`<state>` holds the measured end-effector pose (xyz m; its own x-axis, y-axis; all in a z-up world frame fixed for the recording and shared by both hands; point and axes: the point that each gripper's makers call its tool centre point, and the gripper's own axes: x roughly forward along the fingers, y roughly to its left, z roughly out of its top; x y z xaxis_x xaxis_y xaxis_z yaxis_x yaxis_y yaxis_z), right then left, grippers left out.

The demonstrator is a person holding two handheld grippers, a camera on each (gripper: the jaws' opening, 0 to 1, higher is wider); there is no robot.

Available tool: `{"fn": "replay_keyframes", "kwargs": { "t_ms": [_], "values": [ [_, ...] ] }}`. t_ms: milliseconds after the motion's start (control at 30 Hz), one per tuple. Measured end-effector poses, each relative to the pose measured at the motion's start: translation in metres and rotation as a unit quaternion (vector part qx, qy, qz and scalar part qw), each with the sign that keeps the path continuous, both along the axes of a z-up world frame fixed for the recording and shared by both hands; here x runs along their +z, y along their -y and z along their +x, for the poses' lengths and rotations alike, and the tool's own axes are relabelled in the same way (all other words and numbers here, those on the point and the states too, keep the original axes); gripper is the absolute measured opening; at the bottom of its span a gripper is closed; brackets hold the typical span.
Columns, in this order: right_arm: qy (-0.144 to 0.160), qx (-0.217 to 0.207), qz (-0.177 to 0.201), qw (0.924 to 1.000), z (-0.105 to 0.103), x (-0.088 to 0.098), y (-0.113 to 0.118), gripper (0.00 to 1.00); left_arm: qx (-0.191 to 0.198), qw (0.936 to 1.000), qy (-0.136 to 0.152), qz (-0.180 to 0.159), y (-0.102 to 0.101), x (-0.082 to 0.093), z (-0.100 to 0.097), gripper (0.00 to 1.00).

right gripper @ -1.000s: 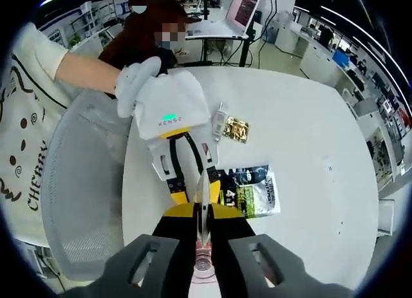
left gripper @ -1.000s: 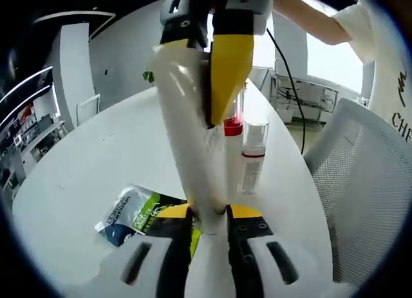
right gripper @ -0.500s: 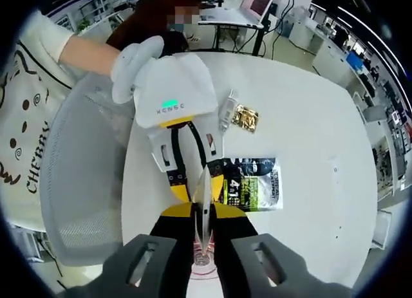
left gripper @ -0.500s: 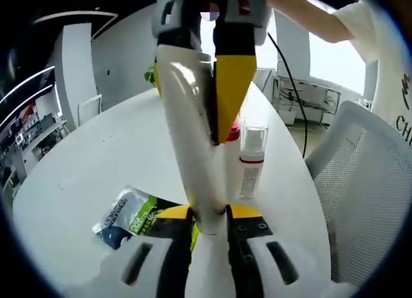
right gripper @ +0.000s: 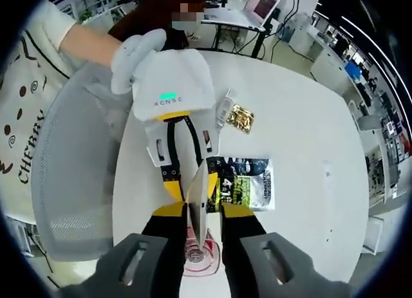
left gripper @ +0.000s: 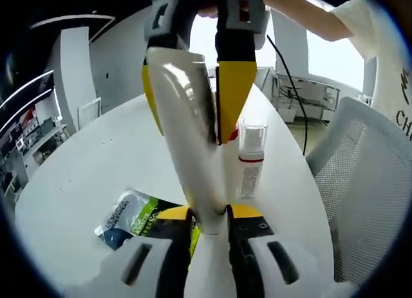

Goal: Arrange the skincare products in the storage area until every visible bottle or jar stands upright without overlapping.

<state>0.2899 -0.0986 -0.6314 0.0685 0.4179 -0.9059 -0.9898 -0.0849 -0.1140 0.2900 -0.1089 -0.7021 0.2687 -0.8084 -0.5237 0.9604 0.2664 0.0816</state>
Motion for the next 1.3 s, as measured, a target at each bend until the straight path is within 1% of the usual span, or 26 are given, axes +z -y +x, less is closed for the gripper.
{"fn": "replay_keyframes", "kwargs": {
  "t_ms": [100,167,300,433,633,800,867,933,1000,1100,1200,1300],
  "values": [
    [0.000,-0.006,0.009,0.9999,-0.002,0.003,0.004,0.26,-0.003,1.0000,0.005,0.005,0.001,0.000,0.000,0.17],
    [-0.001,-0.010,0.014,0.9999,-0.004,0.004,0.006,0.29,-0.003,1.0000,0.004,0.003,0.001,0.000,0.000,0.17],
    [-0.004,-0.019,0.021,0.9996,-0.007,0.003,0.009,0.38,-0.005,1.0000,0.004,0.003,0.001,0.000,0.000,0.18],
    [-0.002,-0.025,0.027,0.9993,-0.009,0.002,0.011,0.44,-0.007,0.9999,0.004,0.011,0.000,-0.003,-0.001,0.19],
    [0.001,-0.040,0.033,0.9987,-0.007,0.000,0.013,0.57,-0.005,0.9998,0.004,0.018,-0.002,-0.004,-0.003,0.21],
    [0.011,-0.043,0.046,0.9979,-0.009,0.003,0.012,0.66,0.005,0.9993,0.019,0.032,-0.015,0.002,-0.003,0.24],
    [0.013,-0.049,0.050,0.9975,-0.007,0.004,0.012,0.71,0.014,0.9991,0.019,0.034,-0.023,0.003,0.000,0.26],
    [0.020,-0.054,0.059,0.9966,-0.003,0.006,0.012,0.74,0.021,0.9988,0.021,0.039,-0.029,0.005,-0.002,0.28],
    [0.020,-0.061,0.064,0.9959,-0.001,0.008,0.013,0.76,0.027,0.9985,0.024,0.042,-0.036,0.005,0.000,0.29],
    [0.022,-0.066,0.077,0.9947,0.000,0.010,0.011,0.81,0.037,0.9981,0.023,0.045,-0.044,0.007,0.000,0.33],
    [0.024,-0.065,0.078,0.9945,-0.001,0.011,0.010,0.83,0.049,0.9971,0.029,0.050,-0.050,0.009,0.003,0.36],
    [0.027,-0.066,0.076,0.9946,-0.002,0.011,0.011,0.86,0.053,0.9969,0.033,0.049,-0.055,0.014,0.003,0.37]
  ]
}}
